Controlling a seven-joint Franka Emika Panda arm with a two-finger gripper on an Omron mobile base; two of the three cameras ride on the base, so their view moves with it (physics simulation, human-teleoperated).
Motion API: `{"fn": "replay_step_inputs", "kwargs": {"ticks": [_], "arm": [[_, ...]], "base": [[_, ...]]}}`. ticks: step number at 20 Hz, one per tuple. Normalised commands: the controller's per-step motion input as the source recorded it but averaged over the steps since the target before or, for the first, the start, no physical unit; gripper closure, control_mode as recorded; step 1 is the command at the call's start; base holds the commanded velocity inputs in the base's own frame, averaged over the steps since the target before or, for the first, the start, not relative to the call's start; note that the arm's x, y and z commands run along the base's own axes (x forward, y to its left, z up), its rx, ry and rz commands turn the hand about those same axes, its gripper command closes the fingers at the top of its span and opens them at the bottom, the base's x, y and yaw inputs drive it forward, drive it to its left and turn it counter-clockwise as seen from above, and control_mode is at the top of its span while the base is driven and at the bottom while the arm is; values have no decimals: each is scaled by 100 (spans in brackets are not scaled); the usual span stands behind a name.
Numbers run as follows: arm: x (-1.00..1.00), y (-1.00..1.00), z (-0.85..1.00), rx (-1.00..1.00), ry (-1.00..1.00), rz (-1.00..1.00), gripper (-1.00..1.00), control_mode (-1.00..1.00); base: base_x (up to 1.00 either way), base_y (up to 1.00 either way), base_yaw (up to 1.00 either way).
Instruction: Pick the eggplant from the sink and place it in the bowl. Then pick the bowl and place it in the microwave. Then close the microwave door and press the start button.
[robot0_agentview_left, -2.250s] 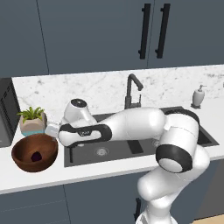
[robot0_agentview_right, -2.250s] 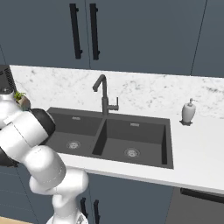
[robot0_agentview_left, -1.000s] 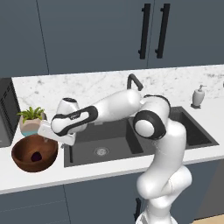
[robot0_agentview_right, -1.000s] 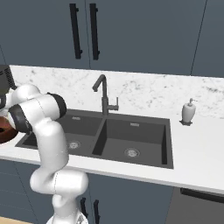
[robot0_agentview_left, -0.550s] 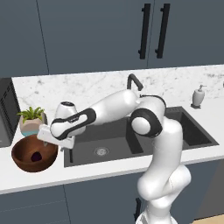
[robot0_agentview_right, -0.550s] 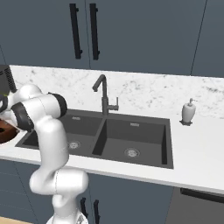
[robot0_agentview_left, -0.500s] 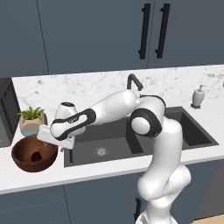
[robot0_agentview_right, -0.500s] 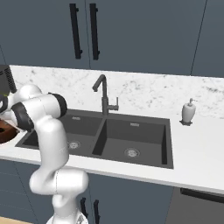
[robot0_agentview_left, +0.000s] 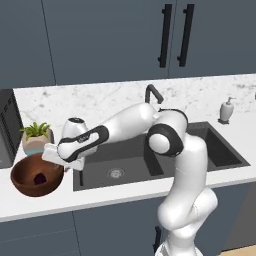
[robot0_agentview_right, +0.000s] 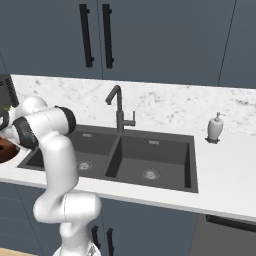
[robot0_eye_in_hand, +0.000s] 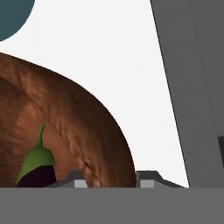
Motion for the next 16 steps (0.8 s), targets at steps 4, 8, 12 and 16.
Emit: {"fn": "replay_step_inputs", "kwargs": {"ticks": [4, 8, 12, 16], "arm": [[-40, -2, 0, 0, -21, 0, 100, -100], [-98, -30, 15, 2, -30, -1, 100, -100], [-100, -53, 36, 10, -25, -1, 100, -100], [-91, -94, 70, 18, -12, -6, 100, -100]], "base": [[0, 0, 0], [0, 0, 0], [0, 0, 0], [0, 0, 0]]}}
